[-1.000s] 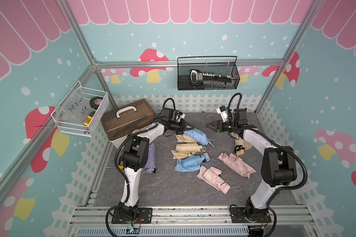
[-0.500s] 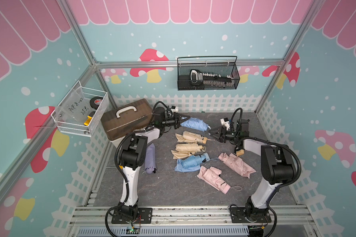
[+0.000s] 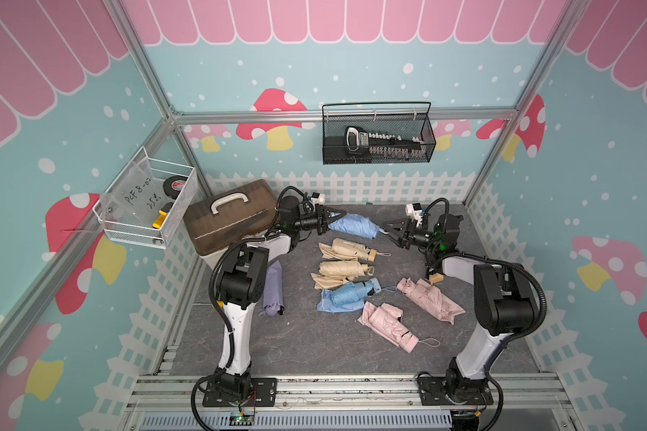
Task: Take umbrellas out of sleeves
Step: Take out the umbrella from the umbrella sleeve.
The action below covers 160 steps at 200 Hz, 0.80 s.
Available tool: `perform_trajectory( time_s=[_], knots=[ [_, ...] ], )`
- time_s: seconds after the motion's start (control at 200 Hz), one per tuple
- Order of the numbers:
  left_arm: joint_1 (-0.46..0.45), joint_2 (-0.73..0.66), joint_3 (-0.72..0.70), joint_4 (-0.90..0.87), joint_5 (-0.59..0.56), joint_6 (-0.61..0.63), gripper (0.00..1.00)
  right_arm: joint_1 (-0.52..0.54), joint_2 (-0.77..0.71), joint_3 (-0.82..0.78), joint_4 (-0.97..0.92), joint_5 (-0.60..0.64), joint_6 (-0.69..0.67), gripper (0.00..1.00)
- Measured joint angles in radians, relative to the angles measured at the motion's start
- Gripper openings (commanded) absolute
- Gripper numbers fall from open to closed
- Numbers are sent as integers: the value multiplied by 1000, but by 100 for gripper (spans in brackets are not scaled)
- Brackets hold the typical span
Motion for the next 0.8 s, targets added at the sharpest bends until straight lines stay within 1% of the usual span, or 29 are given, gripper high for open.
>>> perform_trajectory(
  time_s=[0.125,0.2,0.355,0.48,0.57,0.675,0.8],
  knots=[
    [-3,0,0,3,0,-3,0,9,8,0,45,0,34,45],
    [-6,0,0,6,0,-6,0,18,21,0,47,1,42,43],
    [-13,0,0,8,0,-6,0,37,45,0,49,1,52,40],
    [-14,0,0,8,3,-6,0,45,48,0,56,3,56,34],
    [-13,0,0,10,3,-6,0,44,48,2,62,4,61,32],
    [-13,0,0,14,5,-6,0,44,48,2,64,4,67,32],
    [-13,0,0,15,3,-6,0,45,55,2,74,-4,83,40]
  ],
)
